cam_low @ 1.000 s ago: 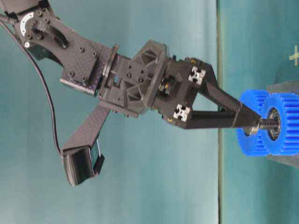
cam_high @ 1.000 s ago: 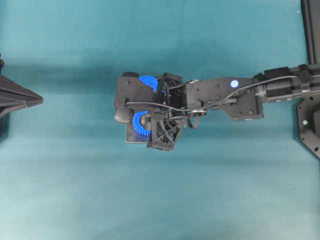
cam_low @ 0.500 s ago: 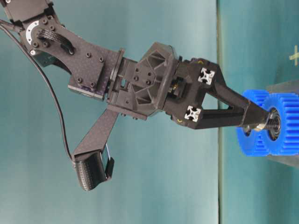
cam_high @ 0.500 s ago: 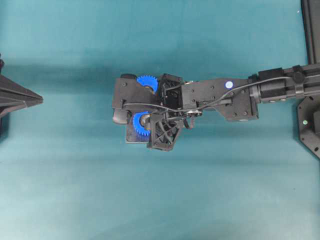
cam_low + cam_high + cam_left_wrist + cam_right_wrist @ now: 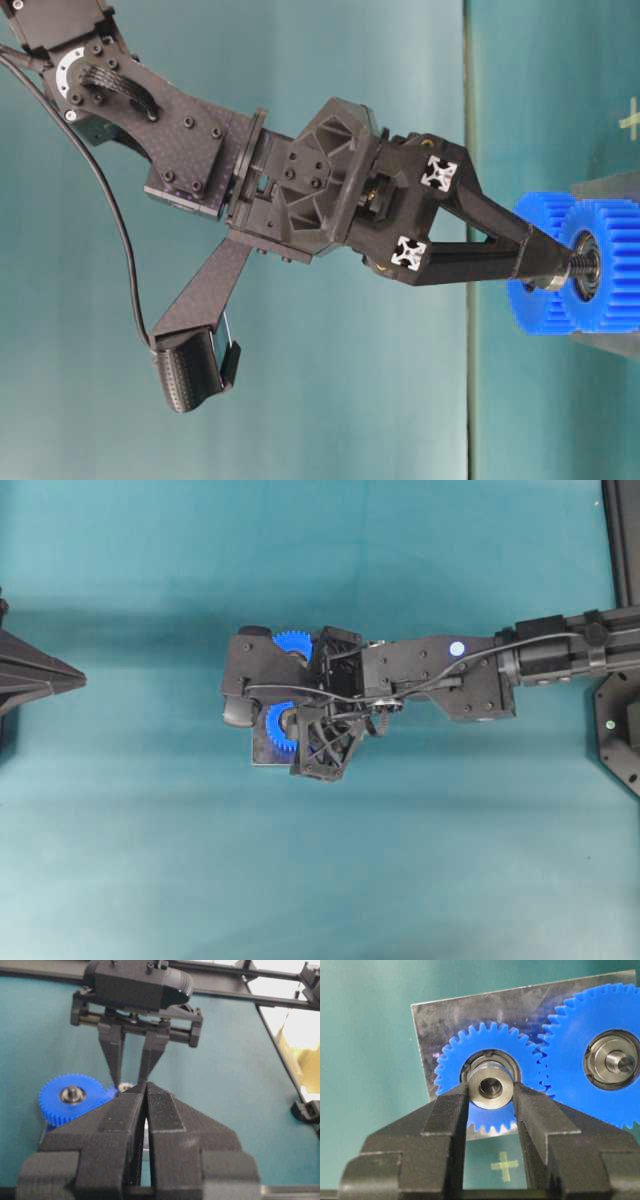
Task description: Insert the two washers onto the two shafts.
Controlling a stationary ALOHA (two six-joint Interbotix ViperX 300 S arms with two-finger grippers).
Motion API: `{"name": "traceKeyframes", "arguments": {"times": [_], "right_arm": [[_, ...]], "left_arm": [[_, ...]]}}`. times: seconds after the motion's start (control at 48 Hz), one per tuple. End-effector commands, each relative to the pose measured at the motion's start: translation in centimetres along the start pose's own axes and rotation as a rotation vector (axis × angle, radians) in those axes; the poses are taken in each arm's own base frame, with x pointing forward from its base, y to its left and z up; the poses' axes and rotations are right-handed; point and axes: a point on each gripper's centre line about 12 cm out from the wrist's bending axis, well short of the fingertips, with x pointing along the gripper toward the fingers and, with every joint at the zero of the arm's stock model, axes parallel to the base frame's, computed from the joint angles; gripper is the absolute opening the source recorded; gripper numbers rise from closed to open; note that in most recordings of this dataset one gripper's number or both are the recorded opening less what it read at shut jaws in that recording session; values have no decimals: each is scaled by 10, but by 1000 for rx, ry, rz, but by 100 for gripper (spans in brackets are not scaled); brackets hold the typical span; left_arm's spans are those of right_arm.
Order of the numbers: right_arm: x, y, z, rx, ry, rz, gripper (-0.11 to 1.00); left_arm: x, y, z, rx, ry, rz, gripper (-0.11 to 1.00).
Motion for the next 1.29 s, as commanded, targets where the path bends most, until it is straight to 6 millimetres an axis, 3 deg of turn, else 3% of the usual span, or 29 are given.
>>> {"name": "traceKeyframes", "arguments": {"times": [0.0, 0.895, 0.958, 1.041, 1.104, 1.27], "right_arm": [[-12, 1, 10, -1, -38, 5, 30], [-9, 0, 10, 25, -35, 19, 32], [-9, -1, 10, 34, -34, 19, 42], [-12, -1, 11, 36, -42, 21, 67], [-18, 0, 13, 33, -58, 25, 80], [-48, -1, 16, 33, -121, 34, 78]], "left_arm": [[1, 0, 7, 0, -22, -1, 7], [1, 0, 7, 0, -20, -1, 7], [1, 0, 7, 1, -22, -1, 7], [1, 0, 7, 0, -20, -1, 7], [1, 0, 8, 1, -22, 1, 7], [1, -1, 9, 0, -25, -1, 7]]}}
